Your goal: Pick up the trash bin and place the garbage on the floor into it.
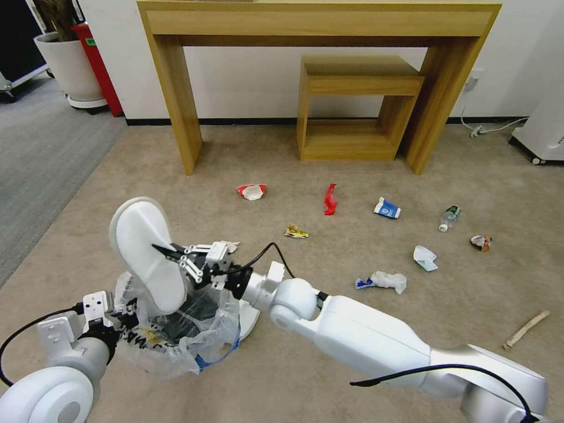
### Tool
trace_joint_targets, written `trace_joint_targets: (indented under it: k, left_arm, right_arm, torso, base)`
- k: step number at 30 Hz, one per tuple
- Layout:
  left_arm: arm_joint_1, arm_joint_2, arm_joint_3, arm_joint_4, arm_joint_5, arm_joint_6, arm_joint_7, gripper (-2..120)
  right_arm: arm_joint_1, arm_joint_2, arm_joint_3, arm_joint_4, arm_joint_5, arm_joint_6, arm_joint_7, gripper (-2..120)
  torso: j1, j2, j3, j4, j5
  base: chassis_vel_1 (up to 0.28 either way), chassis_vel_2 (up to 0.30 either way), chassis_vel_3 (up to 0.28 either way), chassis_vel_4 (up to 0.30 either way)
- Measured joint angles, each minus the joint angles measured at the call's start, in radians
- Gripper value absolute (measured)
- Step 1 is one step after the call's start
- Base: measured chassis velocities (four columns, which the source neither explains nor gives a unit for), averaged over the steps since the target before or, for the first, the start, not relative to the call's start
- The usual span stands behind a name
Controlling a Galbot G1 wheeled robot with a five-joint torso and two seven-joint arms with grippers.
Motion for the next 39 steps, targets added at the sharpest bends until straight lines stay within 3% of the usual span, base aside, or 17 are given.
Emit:
trace_joint_targets:
  k: [8,12,14,18,24,30,33,35,36,39]
  left_arm:
    - [0.007,0.005,-0.012,-0.01,-0.008,0.0,0.0,1]
    - [0.008,0.008,-0.016,-0.013,-0.014,0.0,-0.001,1]
    - [0.008,0.01,-0.016,-0.014,-0.016,0.0,-0.001,1]
    - [0.006,0.01,-0.016,-0.014,-0.016,0.0,-0.002,1]
    - [-0.001,0.008,-0.011,-0.001,-0.016,0.0,-0.002,1]
    - [-0.012,0.019,-0.017,0.032,-0.017,-0.001,-0.002,1]
    - [-0.021,0.034,-0.03,0.064,-0.026,-0.003,-0.002,1]
    - [-0.021,0.034,-0.03,0.064,-0.026,-0.003,-0.002,1]
    - [-0.026,0.041,-0.035,0.087,-0.031,-0.004,-0.002,1]
    - [-0.032,0.049,-0.04,0.11,-0.036,-0.005,-0.003,1]
  right_arm:
    - [-0.004,0.011,-0.005,-0.036,-0.029,0.003,-0.001,1]
    - [-0.008,0.003,-0.007,-0.031,-0.031,-0.009,-0.002,14]
    - [-0.011,-0.001,-0.009,-0.029,-0.033,-0.011,-0.002,28]
    - [-0.013,-0.005,-0.009,-0.027,-0.035,-0.012,-0.001,36]
    - [-0.019,-0.024,0.001,0.001,-0.029,-0.017,0.008,61]
    - [-0.049,-0.089,0.094,0.132,0.046,-0.095,0.09,81]
    - [-0.087,-0.182,0.2,0.209,0.082,-0.133,0.131,96]
    - [-0.087,-0.182,0.2,0.209,0.082,-0.133,0.131,96]
    - [-0.112,-0.234,0.257,0.241,0.092,-0.142,0.14,100]
    - [-0.141,-0.28,0.312,0.279,0.097,-0.154,0.15,100]
  torso:
    - [0.0,0.0,0.0,-0.0001,0.0001]
    - [0.0,0.0,0.0,0.0,0.0001]
    - [0.0,0.0,0.0,-0.0001,0.0002]
    - [0.0,0.0,0.0,0.0,0.0002]
    - [0.0,0.0,0.0,0.0,0.0002]
    - [0.0,0.0,0.0,0.0,0.0003]
    - [0.0,0.0,0.0,-0.0001,0.0004]
    - [0.0,0.0,0.0,-0.0001,0.0004]
    - [0.0,0.0,0.0,-0.0004,0.0004]
    - [0.0,0.0,0.0,-0.0003,0.0004]
  base:
    - [0.0,0.0,0.0,0.0]
    - [0.0,0.0,0.0,0.0]
    - [0.0,0.0,0.0,0.0]
    - [0.0,0.0,0.0,0.0]
    - [0.0,0.0,0.0,0.0]
    - [0.0,0.0,0.0,0.0]
    - [0.0,0.0,0.0,0.0]
    - [0.0,0.0,0.0,0.0]
    - [0.0,0.0,0.0,0.0]
    - [0.0,0.0,0.0,0.0]
